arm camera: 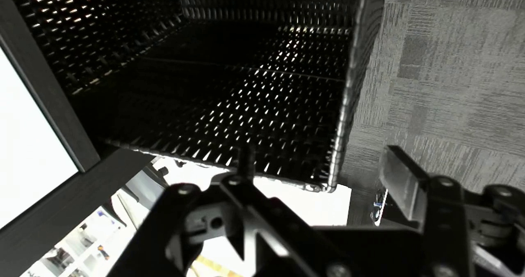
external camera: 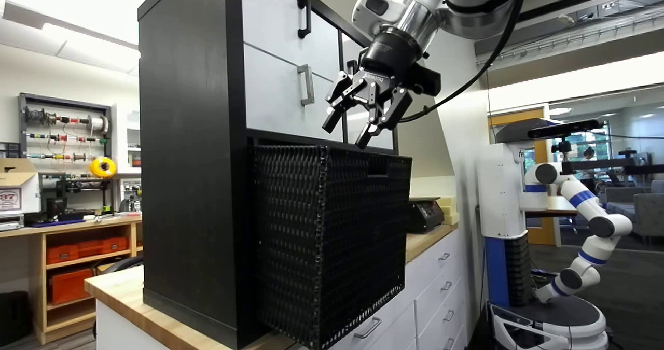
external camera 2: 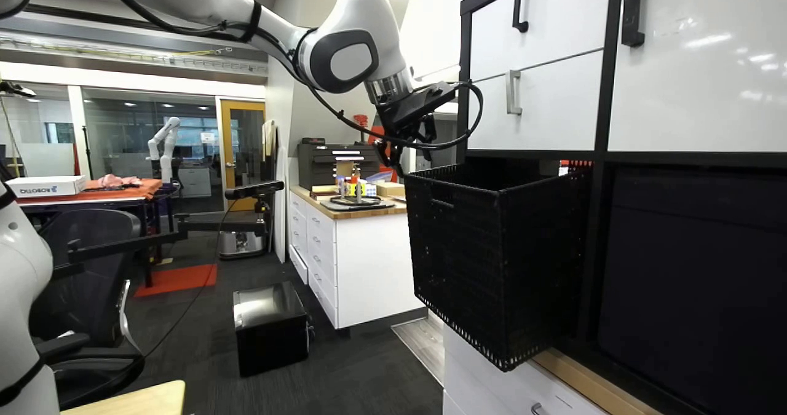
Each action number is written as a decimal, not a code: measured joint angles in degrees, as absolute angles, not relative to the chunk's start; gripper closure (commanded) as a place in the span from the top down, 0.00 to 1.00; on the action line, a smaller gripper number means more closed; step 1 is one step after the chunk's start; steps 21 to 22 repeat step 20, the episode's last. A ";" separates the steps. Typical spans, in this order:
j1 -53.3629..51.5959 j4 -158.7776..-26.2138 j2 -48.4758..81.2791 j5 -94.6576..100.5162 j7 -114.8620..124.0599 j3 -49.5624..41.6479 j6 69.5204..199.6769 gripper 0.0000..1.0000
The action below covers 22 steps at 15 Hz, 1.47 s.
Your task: Pull out the black basket
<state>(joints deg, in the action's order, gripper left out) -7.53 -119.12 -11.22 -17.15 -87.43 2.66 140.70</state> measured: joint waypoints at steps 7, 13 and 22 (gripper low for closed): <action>-6.19 -116.02 -11.65 -14.84 -69.69 1.75 131.49 1.00; -3.26 -110.52 -10.91 -8.08 -51.66 0.58 122.82 1.00; -1.41 -107.60 -8.37 -2.65 -39.33 -0.33 114.59 1.00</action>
